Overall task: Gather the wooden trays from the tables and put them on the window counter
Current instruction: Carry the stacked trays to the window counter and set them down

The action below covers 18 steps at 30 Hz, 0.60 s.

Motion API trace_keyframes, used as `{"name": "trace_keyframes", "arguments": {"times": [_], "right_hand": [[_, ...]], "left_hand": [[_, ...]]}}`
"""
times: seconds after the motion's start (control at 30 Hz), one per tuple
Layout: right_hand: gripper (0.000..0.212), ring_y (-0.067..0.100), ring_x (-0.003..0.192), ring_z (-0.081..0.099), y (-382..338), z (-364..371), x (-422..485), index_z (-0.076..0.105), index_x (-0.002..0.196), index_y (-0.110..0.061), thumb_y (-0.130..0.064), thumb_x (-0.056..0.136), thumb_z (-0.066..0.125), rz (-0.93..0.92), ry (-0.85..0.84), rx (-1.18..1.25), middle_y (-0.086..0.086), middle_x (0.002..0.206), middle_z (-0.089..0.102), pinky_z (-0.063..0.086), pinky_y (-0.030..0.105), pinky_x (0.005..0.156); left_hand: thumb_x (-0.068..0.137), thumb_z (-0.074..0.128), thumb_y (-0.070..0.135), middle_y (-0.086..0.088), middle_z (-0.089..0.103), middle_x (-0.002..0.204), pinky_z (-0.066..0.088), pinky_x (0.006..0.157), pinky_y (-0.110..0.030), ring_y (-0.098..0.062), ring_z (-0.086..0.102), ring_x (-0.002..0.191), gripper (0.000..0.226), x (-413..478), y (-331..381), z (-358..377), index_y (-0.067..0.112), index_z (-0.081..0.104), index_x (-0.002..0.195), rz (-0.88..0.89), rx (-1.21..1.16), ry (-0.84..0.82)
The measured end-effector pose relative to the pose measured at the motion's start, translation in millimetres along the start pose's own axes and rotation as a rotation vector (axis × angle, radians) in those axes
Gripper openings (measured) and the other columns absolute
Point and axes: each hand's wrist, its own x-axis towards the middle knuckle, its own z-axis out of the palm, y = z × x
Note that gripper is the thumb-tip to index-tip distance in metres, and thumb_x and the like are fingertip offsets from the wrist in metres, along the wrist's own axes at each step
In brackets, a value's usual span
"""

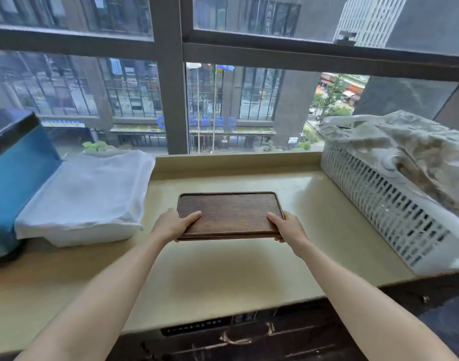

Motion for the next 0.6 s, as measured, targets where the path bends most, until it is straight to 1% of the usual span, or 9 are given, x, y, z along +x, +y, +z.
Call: {"name": "trace_keyframes", "arguments": {"times": [0.07, 0.13, 0.2, 0.27, 0.33, 0.4, 0.5, 0.6], "right_hand": [[0.017, 0.018, 0.05, 0.049, -6.2, 2.8, 27.9, 0.052, 0.075, -0.02, -0.03, 0.088, 0.055, 0.004, 0.006, -0.009, 0.002, 0.068, 0.054, 0.038, 0.023, 0.044], [0.018, 0.018, 0.049, 0.048, -11.0, 5.3, 53.2, 0.051, 0.072, -0.022, -0.029, 0.088, 0.055, 0.013, 0.009, -0.02, 0.001, 0.067, 0.054, 0.037, 0.023, 0.044], [0.014, 0.016, 0.053, 0.048, -13.8, 7.7, 76.8, 0.054, 0.078, -0.019, -0.028, 0.088, 0.055, 0.025, 0.002, -0.04, 0.0, 0.07, 0.054, 0.036, 0.024, 0.046], [0.014, 0.014, 0.062, 0.049, -14.8, 10.9, 99.7, 0.056, 0.091, -0.015, -0.029, 0.088, 0.055, 0.039, -0.009, -0.053, -0.001, 0.077, 0.055, 0.037, 0.025, 0.048], [0.015, 0.013, 0.068, 0.049, -16.8, 14.7, 121.2, 0.056, 0.096, -0.015, -0.028, 0.088, 0.054, 0.05, -0.019, -0.048, 0.0, 0.084, 0.056, 0.037, 0.025, 0.05], [0.014, 0.01, 0.068, 0.048, -19.5, 18.9, 141.2, 0.055, 0.097, -0.016, -0.026, 0.088, 0.054, 0.057, -0.029, -0.04, 0.001, 0.088, 0.056, 0.037, 0.025, 0.051], [0.014, 0.011, 0.07, 0.049, -24.0, 23.9, 169.1, 0.055, 0.097, -0.017, -0.026, 0.088, 0.054, 0.073, -0.049, -0.047, 0.002, 0.091, 0.057, 0.038, 0.025, 0.051], [0.019, 0.009, 0.07, 0.051, -25.5, 26.4, 194.0, 0.057, 0.103, -0.016, -0.027, 0.087, 0.054, 0.074, -0.065, -0.053, -0.001, 0.088, 0.058, 0.04, 0.025, 0.054]], "left_hand": [[0.076, 0.054, 0.066, -0.005, 0.057, 0.054, 0.038, 0.049, -0.027, -0.017, 0.057, 0.054, 0.055, 30.0, 7.6, 2.0, 0.011, 0.05, 0.07, 0.012, 0.021, -0.003], [0.077, 0.053, 0.066, -0.006, 0.059, 0.058, 0.043, 0.055, -0.03, -0.021, 0.059, 0.058, 0.059, 55.4, 14.7, 4.3, 0.007, 0.054, 0.081, 0.005, 0.055, -0.011], [0.077, 0.051, 0.066, -0.008, 0.061, 0.068, 0.045, 0.063, -0.033, -0.026, 0.059, 0.067, 0.064, 77.8, 18.4, 8.6, 0.004, 0.056, 0.094, -0.013, 0.09, -0.015], [0.078, 0.051, 0.066, -0.01, 0.063, 0.081, 0.045, 0.065, -0.032, -0.027, 0.058, 0.074, 0.066, 99.4, 20.7, 12.8, 0.003, 0.055, 0.101, -0.026, 0.107, -0.011], [0.078, 0.051, 0.065, -0.013, 0.066, 0.098, 0.047, 0.071, -0.034, -0.029, 0.06, 0.085, 0.068, 120.2, 22.8, 16.8, 0.003, 0.055, 0.105, -0.029, 0.11, -0.001], [0.078, 0.051, 0.065, -0.014, 0.065, 0.107, 0.049, 0.078, -0.036, -0.032, 0.061, 0.096, 0.069, 137.6, 23.7, 21.0, 0.003, 0.054, 0.108, -0.037, 0.11, 0.008], [0.078, 0.051, 0.064, -0.016, 0.063, 0.114, 0.048, 0.083, -0.037, -0.034, 0.059, 0.104, 0.071, 159.4, 24.6, 25.8, 0.002, 0.054, 0.112, -0.075, 0.116, 0.016], [0.079, 0.052, 0.063, -0.017, 0.064, 0.116, 0.048, 0.086, -0.037, -0.034, 0.058, 0.106, 0.071, 180.1, 26.8, 29.6, 0.002, 0.056, 0.114, -0.086, 0.102, 0.028]]}}
